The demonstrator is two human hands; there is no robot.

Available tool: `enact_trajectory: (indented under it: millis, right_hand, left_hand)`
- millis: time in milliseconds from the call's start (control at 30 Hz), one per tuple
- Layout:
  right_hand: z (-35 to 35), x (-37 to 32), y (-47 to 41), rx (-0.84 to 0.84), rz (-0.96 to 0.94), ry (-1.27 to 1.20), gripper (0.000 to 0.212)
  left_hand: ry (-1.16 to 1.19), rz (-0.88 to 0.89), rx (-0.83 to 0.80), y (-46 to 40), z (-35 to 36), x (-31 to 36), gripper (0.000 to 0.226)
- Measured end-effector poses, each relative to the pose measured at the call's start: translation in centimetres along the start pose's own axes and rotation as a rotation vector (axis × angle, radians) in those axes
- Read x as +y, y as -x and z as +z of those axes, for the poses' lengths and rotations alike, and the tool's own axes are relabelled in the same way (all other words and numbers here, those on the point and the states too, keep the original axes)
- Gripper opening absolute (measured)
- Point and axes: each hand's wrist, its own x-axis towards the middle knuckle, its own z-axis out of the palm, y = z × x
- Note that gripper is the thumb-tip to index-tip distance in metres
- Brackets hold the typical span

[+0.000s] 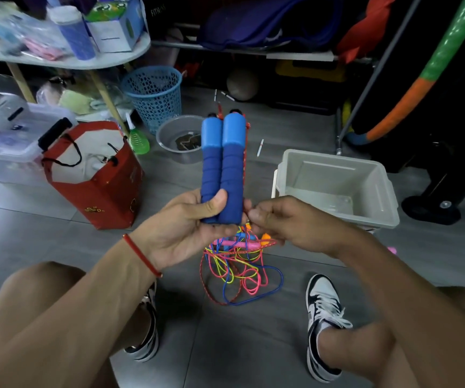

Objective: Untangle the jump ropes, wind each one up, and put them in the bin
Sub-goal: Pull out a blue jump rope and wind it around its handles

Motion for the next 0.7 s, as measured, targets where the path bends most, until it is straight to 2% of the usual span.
enact_trajectory:
  millis: [67, 167, 333, 400, 467, 600, 700]
  right_hand:
    - [-0.9, 0.3, 0.2, 0.012, -0.007, 0.258, 0.03]
    - [-2.4, 0.5, 0.9, 0.072, -0.013, 0.449, 0.022]
    - [-3.2, 0.1, 2.0, 0.121, -0.058, 0.843, 0.021]
    - [-3.2, 0.2, 2.1, 0.127, -0.096, 1.003, 0.024]
    - [-3.5, 0.2, 2.2, 0.163, -0.092, 1.05, 0.028]
    - [-3.7, -0.1, 3.0, 0.226, -0.074, 0.976, 0.029]
    - [-2.4, -1.1, 3.9, 0.202, -0.132, 0.942, 0.027]
  left_hand:
    - [-0.05, -0.036, 0.029, 0.0, -0.4, -0.1, 0.053]
    - [-0.124, -0.069, -0.015, 0.1, -0.9, 0.0, 0.053]
    - [-0.252, -0.18, -0.01, 0.5, -2.7, 1.3, 0.042]
    - [-0.349, -0.198, -0.023, 0.5, -3.2, 2.0, 0.03]
    - [-0.528, -0.212, 0.014, 0.5, -3.6, 2.4, 0.015]
    - [-0.856, -0.219, 0.212, 0.3, -4.7, 2.2, 0.014]
    - [-1.249, -0.308, 0.138, -0.1, -4.4, 1.1, 0.02]
